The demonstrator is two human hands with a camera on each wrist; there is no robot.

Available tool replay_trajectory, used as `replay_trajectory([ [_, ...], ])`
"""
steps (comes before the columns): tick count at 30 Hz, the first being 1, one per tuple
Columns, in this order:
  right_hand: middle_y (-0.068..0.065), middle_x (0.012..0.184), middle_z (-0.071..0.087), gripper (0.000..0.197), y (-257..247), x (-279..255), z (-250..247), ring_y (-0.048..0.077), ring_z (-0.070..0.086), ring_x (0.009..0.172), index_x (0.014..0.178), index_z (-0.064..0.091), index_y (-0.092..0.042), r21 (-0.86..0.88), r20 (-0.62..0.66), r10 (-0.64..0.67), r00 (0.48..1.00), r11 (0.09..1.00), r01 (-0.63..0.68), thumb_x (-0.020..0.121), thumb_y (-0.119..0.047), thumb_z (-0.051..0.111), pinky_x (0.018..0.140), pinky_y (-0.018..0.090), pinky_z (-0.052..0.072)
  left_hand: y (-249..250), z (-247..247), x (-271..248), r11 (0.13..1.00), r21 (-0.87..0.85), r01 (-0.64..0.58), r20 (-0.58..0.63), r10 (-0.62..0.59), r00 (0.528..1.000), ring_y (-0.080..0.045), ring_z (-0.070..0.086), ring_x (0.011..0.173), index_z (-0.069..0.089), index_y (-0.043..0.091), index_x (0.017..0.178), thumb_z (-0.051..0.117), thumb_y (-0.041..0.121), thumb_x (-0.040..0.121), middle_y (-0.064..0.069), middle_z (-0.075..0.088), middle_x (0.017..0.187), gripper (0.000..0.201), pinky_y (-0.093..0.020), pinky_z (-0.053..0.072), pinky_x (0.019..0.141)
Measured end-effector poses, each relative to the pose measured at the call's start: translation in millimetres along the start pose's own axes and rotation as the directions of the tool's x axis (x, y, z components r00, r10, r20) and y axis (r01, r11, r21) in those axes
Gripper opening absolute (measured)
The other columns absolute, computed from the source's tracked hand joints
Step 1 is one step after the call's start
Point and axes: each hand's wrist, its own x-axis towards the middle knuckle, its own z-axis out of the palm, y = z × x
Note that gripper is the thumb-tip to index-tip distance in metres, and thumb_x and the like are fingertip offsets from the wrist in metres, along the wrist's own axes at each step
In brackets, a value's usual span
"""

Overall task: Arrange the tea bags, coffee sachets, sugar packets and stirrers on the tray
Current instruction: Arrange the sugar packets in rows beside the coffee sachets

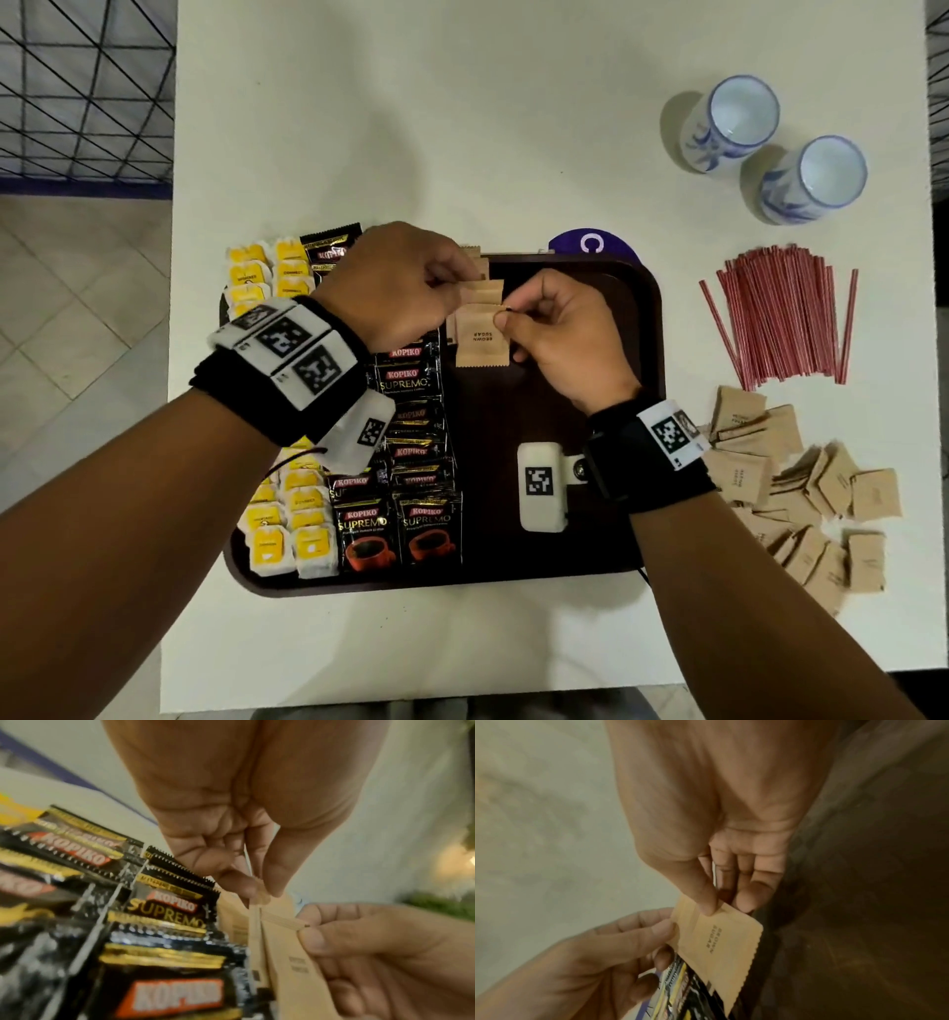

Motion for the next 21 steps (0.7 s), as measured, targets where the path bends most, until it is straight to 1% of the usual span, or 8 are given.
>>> replay_trajectory([
  [2,0.009,0.081,0.068,0.020,4.0,0.9,5.6,0.018,0.063,0.057,0.078,0.063,-0.019,-0.043,-0.006,0.018,1.000,0.999,-0.018,0.086,-0.004,0.074,0.055,0.035,0.057,-1.6,2.2,4.5,0.995,0.091,-0.036,-0.013,0.037,0.999,0.003,0.060,0.074,0.073,0.023,0.098,0.067,0.022,0.087,0.011,0.069,0.085,0.012,-0.009,0.043,0.071],
  [4,0.006,0.077,0.068,0.019,7.8,2.5,10.0,0.017,0.065,0.057,0.078,0.065,-0.021,-0.080,-0.026,0.034,0.999,0.996,-0.036,0.086,-0.006,0.074,0.058,0.036,0.059,-2.6,4.3,6.9,0.982,0.178,-0.064,-0.018,0.068,0.998,-0.009,0.063,0.081,0.074,0.019,0.096,0.067,0.021,0.086,0.004,0.071,0.089,0.012,-0.024,0.051,0.078],
  [7,-0.005,0.073,0.068,0.021,9.3,6.2,13.5,0.015,0.068,0.065,0.077,0.067,-0.029,-0.143,-0.070,0.005,0.998,0.990,-0.015,0.085,-0.011,0.074,0.066,0.038,0.061,-4.3,6.6,12.7,0.958,0.278,-0.072,-0.039,0.086,0.996,-0.019,0.061,0.088,0.075,0.020,0.092,0.064,0.023,0.086,0.003,0.063,0.090,0.013,-0.033,0.049,0.076],
  [9,-0.010,0.071,0.067,0.019,8.2,7.6,14.7,0.004,0.066,0.069,0.079,0.068,-0.029,-0.178,-0.091,-0.020,0.996,0.984,0.003,0.085,-0.012,0.074,0.070,0.027,0.059,-6.3,8.3,16.0,0.947,0.314,-0.063,-0.084,0.093,0.992,-0.021,0.059,0.087,0.075,0.021,0.089,0.063,0.025,0.085,0.005,0.054,0.088,0.013,-0.033,0.046,0.071],
  [11,-0.013,0.070,0.065,0.013,5.6,6.9,16.1,-0.006,0.060,0.066,0.082,0.069,-0.023,-0.226,-0.105,-0.045,0.993,0.974,0.020,0.085,-0.010,0.074,0.066,0.009,0.048,-8.2,10.1,16.8,0.936,0.347,-0.053,-0.127,0.103,0.987,-0.023,0.058,0.086,0.074,0.021,0.089,0.062,0.025,0.086,0.002,0.052,0.090,0.014,-0.032,0.042,0.066],
  [12,-0.014,0.070,0.064,0.011,4.0,6.6,17.1,-0.008,0.058,0.065,0.083,0.070,-0.021,-0.244,-0.111,-0.051,0.992,0.969,0.023,0.084,-0.011,0.074,0.064,0.006,0.045,-8.6,11.1,16.3,0.928,0.369,-0.058,-0.138,0.116,0.984,-0.024,0.057,0.086,0.074,0.020,0.089,0.061,0.025,0.087,-0.001,0.053,0.091,0.014,-0.032,0.040,0.064],
  [16,-0.013,0.071,0.063,0.009,-3.3,6.6,23.6,-0.001,0.058,0.064,0.085,0.068,-0.020,-0.249,-0.121,-0.038,0.992,0.968,0.006,0.084,-0.015,0.076,0.061,0.009,0.045,-12.6,10.2,12.2,0.905,0.418,-0.081,-0.185,0.172,0.968,-0.029,0.057,0.088,0.074,0.016,0.090,0.065,0.024,0.086,-0.008,0.054,0.096,0.013,-0.032,0.038,0.062],
  [21,-0.013,0.080,0.065,0.008,-2.5,-26.1,-7.4,0.000,0.061,0.077,0.092,0.069,-0.020,-0.243,-0.216,0.008,0.976,0.968,-0.062,0.086,-0.021,0.075,0.072,0.012,0.049,-11.3,12.0,4.6,0.932,0.350,-0.094,-0.275,0.198,0.941,-0.027,0.059,0.085,0.071,0.015,0.093,0.067,0.026,0.086,-0.008,0.054,0.097,0.014,-0.033,0.043,0.064],
])
